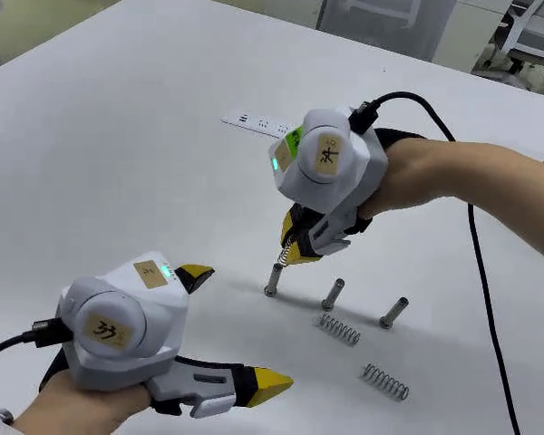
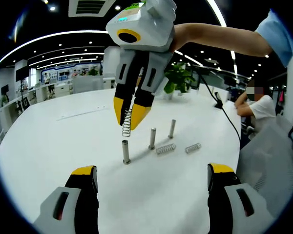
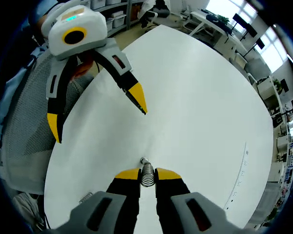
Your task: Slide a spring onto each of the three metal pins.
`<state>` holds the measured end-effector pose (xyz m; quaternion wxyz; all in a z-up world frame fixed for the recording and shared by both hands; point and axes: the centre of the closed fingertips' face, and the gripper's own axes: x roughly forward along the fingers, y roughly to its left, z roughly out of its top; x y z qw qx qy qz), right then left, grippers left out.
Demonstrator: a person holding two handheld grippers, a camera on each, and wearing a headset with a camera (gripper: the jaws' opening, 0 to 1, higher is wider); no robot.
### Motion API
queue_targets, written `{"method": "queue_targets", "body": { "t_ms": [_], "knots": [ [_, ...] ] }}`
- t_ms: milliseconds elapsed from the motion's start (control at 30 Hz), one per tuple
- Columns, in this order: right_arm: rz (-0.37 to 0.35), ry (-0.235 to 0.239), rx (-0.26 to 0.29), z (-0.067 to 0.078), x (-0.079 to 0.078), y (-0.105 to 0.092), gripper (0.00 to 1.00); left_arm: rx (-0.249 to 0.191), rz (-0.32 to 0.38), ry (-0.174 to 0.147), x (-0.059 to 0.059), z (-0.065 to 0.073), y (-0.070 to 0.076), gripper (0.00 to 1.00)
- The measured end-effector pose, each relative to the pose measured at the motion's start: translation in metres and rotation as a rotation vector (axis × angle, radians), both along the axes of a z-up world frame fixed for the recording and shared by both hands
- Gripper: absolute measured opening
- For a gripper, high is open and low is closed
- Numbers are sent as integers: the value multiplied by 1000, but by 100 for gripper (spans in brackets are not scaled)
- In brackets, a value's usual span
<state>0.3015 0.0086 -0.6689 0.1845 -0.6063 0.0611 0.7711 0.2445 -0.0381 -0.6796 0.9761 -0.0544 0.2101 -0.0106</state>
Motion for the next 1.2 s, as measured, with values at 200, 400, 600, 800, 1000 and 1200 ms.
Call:
{"method": "queue_targets", "body": {
  "t_ms": [200, 400, 600, 800, 1000, 1200],
  "knots": [
    [9, -10, -20, -4, 0, 1, 12, -4, 7, -6, -1, 1, 2, 95],
    [17, -14, -33, -6, -2, 2, 12, 5, 3, 0, -1, 0, 1, 94],
    [19, -19, -44, -8, -3, 3, 12, -8, 3, -1, -1, 0, 0, 93],
    [11, -21, -52, -11, 1, 2, 12, -16, 4, -3, -1, -1, 1, 93],
    [11, -17, -54, -11, 0, 2, 12, -20, 4, -3, -1, -1, 1, 93],
    [13, -12, -57, -11, -2, 2, 12, -25, 7, -2, -1, -1, 0, 93]
  ]
}}
